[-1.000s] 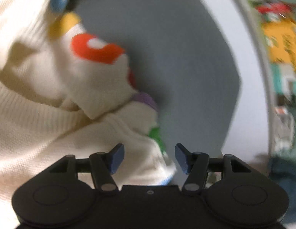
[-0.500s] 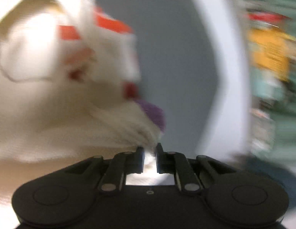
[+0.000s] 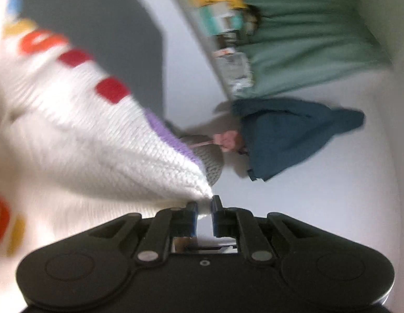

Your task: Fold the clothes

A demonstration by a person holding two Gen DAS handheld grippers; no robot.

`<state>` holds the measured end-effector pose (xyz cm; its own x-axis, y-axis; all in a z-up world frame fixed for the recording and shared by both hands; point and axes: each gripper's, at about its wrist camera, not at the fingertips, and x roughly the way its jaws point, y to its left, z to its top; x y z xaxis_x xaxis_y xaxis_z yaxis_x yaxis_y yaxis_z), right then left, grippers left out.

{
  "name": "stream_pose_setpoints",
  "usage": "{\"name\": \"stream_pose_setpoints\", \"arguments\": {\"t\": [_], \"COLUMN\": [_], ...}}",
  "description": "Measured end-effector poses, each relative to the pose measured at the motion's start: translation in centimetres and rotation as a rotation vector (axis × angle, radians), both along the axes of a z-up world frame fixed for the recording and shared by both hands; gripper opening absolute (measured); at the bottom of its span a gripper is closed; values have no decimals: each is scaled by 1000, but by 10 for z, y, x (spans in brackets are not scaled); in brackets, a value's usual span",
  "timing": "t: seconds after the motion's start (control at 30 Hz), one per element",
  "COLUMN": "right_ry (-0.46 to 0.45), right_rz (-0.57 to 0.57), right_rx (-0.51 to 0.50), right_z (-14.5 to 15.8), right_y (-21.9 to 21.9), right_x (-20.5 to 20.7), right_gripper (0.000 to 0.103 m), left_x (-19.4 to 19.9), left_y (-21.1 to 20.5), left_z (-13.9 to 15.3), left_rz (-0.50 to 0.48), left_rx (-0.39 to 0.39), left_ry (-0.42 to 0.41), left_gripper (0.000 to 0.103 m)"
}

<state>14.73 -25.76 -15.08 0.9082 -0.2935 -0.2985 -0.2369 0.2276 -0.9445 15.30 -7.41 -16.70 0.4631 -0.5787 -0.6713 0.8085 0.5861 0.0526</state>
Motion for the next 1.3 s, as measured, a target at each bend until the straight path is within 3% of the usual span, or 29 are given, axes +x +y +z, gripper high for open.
{"name": "stream_pose_setpoints", "arguments": {"t": [0.07, 0.13, 0.27, 0.33, 0.4, 0.47, 0.5, 0.57, 0.6, 0.67, 0.73, 0.77, 0.97, 1.07, 1.17, 1.3], "right_ry": [19, 23, 21, 26, 35, 47, 51, 56, 55, 69, 77, 69, 108, 304, 522, 613], "right_rz": [20, 25, 16, 24, 39, 55, 64, 84, 93, 107, 139, 176, 472, 548, 523, 536], "right_rx": [-63, -86, -81, -98, -119, -136, -142, -156, -165, -191, -223, -249, -393, -459, -536, -688], "right_z": [-12, -24, -35, -42, -49, -57, -60, -64, -67, -73, -79, -82, -62, -44, -37, -54], "right_y": [-1, -1, -4, -7, -16, -22, -24, -25, -25, -25, -24, -23, 4, 26, 42, 43], "right_x": [-1, 1, 9, 10, 7, 1, 0, 4, 6, 8, 5, 0, -10, -4, 9, -6], "right_gripper": [11, 11, 12, 12, 12, 12, 12, 13, 14, 29, 64, 67, 67, 67, 67, 58], "left_x": [-9, -17, -12, -8, -3, 2, 5, 2, -1, -1, -3, -4, -19, -19, -18, -19], "left_y": [-9, -22, -53, -63, -71, -75, -78, -82, -84, -85, -84, -83, -81, -85, -84, -82], "left_z": [9, 10, -9, -18, -27, -36, -41, -47, -50, -51, -50, -49, -46, -47, -49, -50], "left_rz": [-33, -91, -171, -203, -209, -231, -245, -270, -281, -252, -229, -220, -213, -211, -204, -204], "left_rx": [5, 53, 245, 332, 399, 455, 483, 509, 519, 517, 505, 499, 492, 487, 473, 462], "left_ry": [-91, -176, -238, -259, -247, -212, -193, -193, -196, -198, -197, -197, -219, -222, -220, -223], "left_gripper": [99, 102, 101, 87, 42, 31, 20, 12, 9, 9, 9, 9, 9, 9, 9, 9]}}
